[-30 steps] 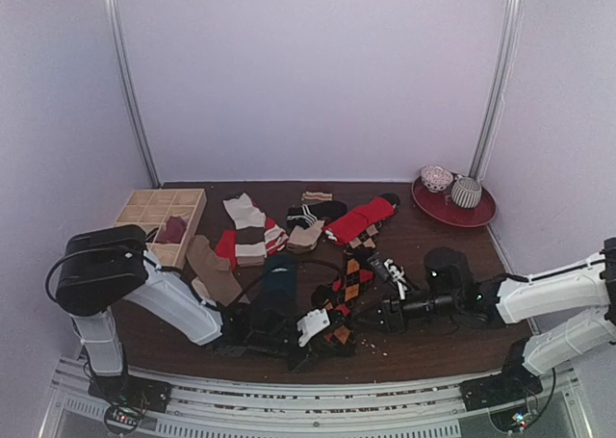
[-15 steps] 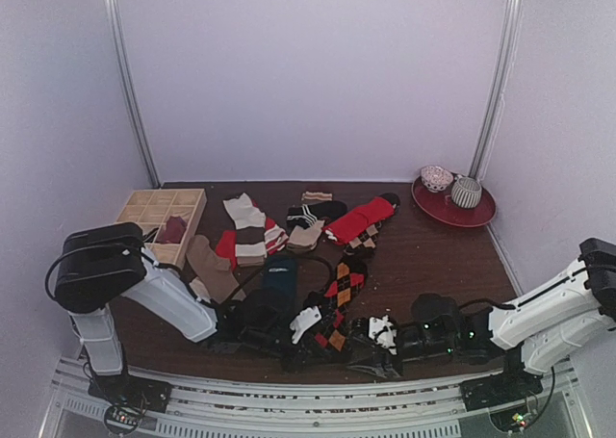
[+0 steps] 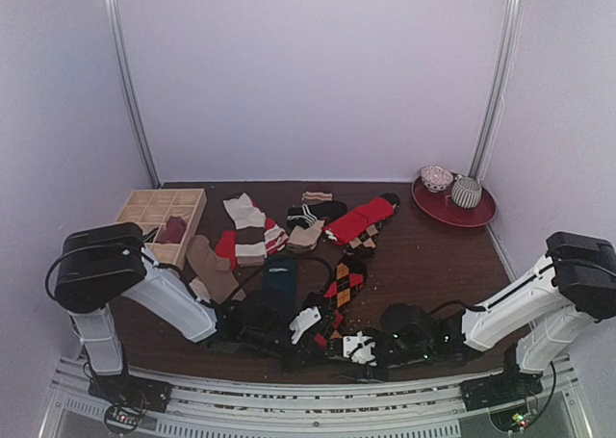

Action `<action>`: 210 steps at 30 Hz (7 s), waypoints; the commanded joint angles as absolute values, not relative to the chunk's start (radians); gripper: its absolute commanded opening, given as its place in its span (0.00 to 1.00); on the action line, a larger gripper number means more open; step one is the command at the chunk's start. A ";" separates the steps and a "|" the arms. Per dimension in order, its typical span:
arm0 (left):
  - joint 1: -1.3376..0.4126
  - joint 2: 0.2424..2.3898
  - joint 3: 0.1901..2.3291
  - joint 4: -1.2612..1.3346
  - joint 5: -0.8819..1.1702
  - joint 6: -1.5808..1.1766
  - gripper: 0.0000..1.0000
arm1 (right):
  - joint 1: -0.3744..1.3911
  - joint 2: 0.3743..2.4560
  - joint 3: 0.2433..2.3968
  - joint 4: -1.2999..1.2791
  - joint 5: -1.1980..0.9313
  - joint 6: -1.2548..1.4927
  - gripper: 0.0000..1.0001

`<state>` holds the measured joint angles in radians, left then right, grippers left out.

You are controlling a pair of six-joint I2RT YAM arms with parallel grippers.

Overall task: Roll the socks
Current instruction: Roll a pair of socks at the center of the board.

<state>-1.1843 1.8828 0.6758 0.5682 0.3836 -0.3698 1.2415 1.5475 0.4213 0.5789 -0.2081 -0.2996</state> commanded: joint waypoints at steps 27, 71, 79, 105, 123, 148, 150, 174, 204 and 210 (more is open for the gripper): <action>-1.204 1.463 0.529 0.372 0.080 -0.107 0.45 | 0.956 1.648 0.533 0.299 -0.640 0.409 0.00; -1.213 1.935 0.732 0.483 0.124 -0.142 0.00 | 0.833 1.655 0.574 0.330 -0.872 0.683 0.21; -1.177 1.916 0.604 0.457 0.307 -0.419 0.00 | 0.902 1.280 0.469 0.417 -0.544 0.296 0.36; -1.171 1.949 0.554 0.394 0.340 -0.473 0.00 | 1.380 1.521 0.472 0.489 0.218 -0.538 0.45; -1.170 1.866 0.551 0.372 0.352 -0.391 0.00 | 1.323 1.652 0.524 0.352 0.126 -0.272 0.06; -1.244 1.600 0.509 0.647 0.083 0.033 0.46 | 0.909 1.879 0.875 -0.190 -0.899 0.150 0.05; -1.246 1.644 0.533 0.668 0.103 0.046 0.46 | 0.902 1.892 0.881 -0.222 -0.914 0.129 0.05; -1.247 1.699 0.485 0.805 0.305 -0.036 0.49 | 0.860 1.910 0.867 -0.216 -0.951 0.129 0.05; -1.253 1.883 0.621 0.552 0.146 -0.139 0.00 | 0.855 1.885 0.837 -0.180 -0.942 0.152 0.11; -1.252 1.922 0.591 0.479 0.157 -0.283 0.00 | 0.856 1.719 0.765 0.075 -0.861 0.190 0.40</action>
